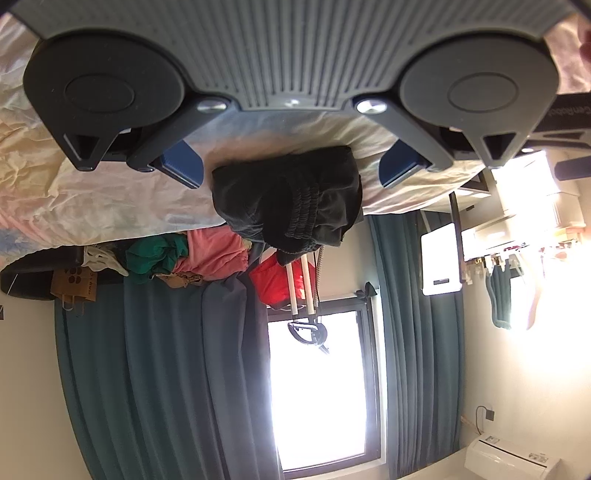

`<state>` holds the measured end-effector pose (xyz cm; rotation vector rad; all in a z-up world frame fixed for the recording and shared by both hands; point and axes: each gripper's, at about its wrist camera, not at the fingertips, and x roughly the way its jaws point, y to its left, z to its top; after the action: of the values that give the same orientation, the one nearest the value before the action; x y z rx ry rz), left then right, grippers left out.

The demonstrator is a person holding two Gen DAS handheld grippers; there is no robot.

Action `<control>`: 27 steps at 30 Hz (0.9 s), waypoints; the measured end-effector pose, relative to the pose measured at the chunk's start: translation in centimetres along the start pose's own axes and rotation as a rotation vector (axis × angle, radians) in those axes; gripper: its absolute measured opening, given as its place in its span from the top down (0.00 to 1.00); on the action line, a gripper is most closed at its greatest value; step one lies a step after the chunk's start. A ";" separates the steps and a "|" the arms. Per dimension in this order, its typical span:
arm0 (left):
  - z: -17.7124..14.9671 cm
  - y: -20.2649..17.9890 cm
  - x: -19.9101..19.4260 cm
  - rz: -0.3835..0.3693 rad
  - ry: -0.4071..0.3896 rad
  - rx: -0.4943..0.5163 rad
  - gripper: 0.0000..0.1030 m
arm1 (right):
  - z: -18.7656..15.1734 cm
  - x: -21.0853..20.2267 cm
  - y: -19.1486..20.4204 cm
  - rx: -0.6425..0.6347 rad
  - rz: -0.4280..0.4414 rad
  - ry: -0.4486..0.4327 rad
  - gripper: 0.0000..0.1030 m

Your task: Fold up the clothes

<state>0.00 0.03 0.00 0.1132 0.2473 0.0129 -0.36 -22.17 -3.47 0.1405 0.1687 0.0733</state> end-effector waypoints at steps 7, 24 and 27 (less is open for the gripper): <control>0.0 0.4 0.1 -0.015 0.018 -0.019 0.00 | 0.2 0.3 0.1 -0.053 -0.026 0.057 0.00; 0.9 1.7 -0.4 -0.028 0.033 -0.043 0.00 | 1.5 -0.6 2.4 -0.027 -0.051 0.047 0.00; 0.8 2.1 -0.2 -0.028 0.040 -0.058 0.00 | 1.4 -0.6 2.7 -0.049 -0.052 0.038 0.00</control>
<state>-0.01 2.00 1.04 0.0514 0.2879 -0.0056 -0.88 -19.79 -1.65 0.0854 0.2079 0.0280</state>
